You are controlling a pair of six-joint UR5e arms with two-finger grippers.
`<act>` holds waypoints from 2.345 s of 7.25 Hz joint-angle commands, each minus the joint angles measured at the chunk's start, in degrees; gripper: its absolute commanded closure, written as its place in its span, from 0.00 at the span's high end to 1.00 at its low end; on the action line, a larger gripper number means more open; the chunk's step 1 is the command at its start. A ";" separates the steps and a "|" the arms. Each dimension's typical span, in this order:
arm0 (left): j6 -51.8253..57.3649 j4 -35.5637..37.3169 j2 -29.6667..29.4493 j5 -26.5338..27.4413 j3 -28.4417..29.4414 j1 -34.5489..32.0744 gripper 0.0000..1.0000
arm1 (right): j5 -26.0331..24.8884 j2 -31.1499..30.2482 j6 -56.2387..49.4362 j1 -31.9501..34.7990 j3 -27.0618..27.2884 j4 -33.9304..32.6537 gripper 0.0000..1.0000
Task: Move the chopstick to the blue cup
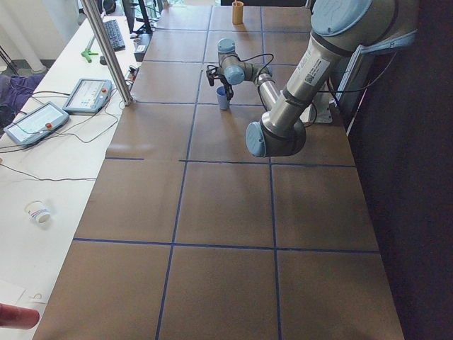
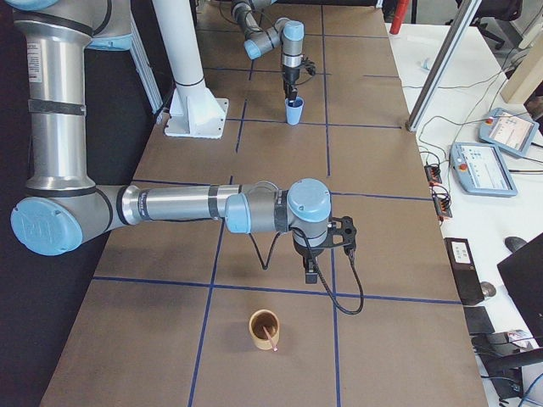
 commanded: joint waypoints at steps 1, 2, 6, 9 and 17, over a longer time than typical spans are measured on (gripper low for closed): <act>0.19 0.72 0.20 -0.12 -1.24 -2.15 1.00 | 0.00 0.00 0.00 0.00 -0.32 -0.09 1.00; 0.72 5.86 0.20 -0.64 -4.38 -4.43 1.00 | 0.00 -0.08 -0.09 0.00 -0.41 -0.09 1.00; 13.37 20.33 2.65 -7.57 -15.40 -15.59 1.00 | -0.35 -3.67 -5.44 1.48 -1.20 0.00 1.00; 14.43 20.24 2.66 -8.56 -15.40 -17.45 1.00 | -0.79 -9.99 -5.10 6.32 -1.81 0.00 1.00; 13.91 19.98 2.66 -9.70 -16.63 -17.46 1.00 | -7.37 -6.78 3.14 10.02 -19.31 20.21 0.69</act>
